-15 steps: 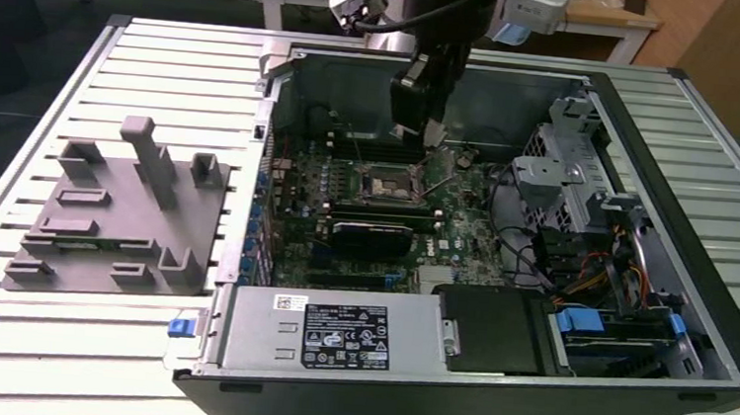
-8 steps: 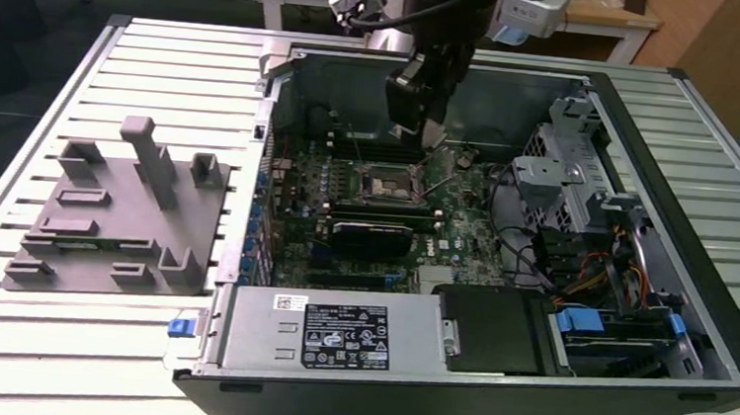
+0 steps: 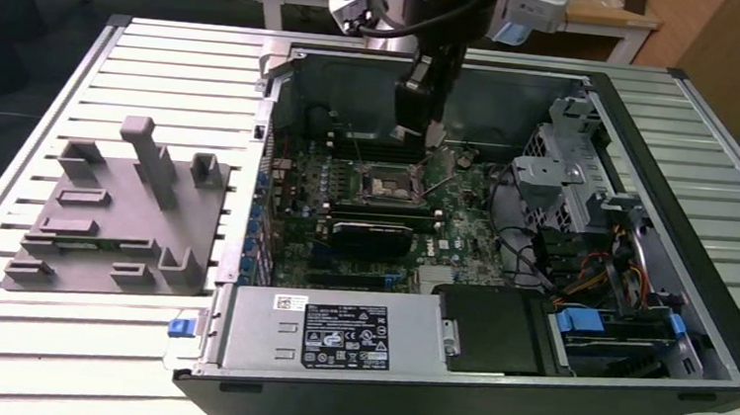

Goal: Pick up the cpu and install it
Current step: 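Place the cpu into insertion slot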

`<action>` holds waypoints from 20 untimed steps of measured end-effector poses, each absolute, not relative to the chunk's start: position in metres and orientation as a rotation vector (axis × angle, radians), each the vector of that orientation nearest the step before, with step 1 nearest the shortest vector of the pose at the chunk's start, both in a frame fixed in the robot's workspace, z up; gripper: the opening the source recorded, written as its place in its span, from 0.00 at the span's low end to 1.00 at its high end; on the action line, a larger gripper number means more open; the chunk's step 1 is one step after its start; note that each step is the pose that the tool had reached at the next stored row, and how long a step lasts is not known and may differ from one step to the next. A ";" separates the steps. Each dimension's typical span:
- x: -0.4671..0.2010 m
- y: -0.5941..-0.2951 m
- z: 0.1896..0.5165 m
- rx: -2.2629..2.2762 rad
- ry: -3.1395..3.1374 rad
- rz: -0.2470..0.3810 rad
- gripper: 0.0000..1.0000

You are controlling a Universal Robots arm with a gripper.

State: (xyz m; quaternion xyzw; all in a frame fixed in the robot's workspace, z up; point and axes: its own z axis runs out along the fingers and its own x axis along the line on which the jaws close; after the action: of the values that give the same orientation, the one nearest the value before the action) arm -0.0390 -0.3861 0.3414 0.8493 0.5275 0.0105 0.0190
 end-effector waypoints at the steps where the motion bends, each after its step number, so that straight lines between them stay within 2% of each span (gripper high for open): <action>1: -0.039 -0.386 0.341 2.622 1.661 0.033 0.54; 20: -0.040 -0.386 0.337 2.448 1.908 0.043 0.54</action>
State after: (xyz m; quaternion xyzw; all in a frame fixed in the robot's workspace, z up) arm -0.0397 -0.3861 0.3372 0.7885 0.6146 0.0139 0.0190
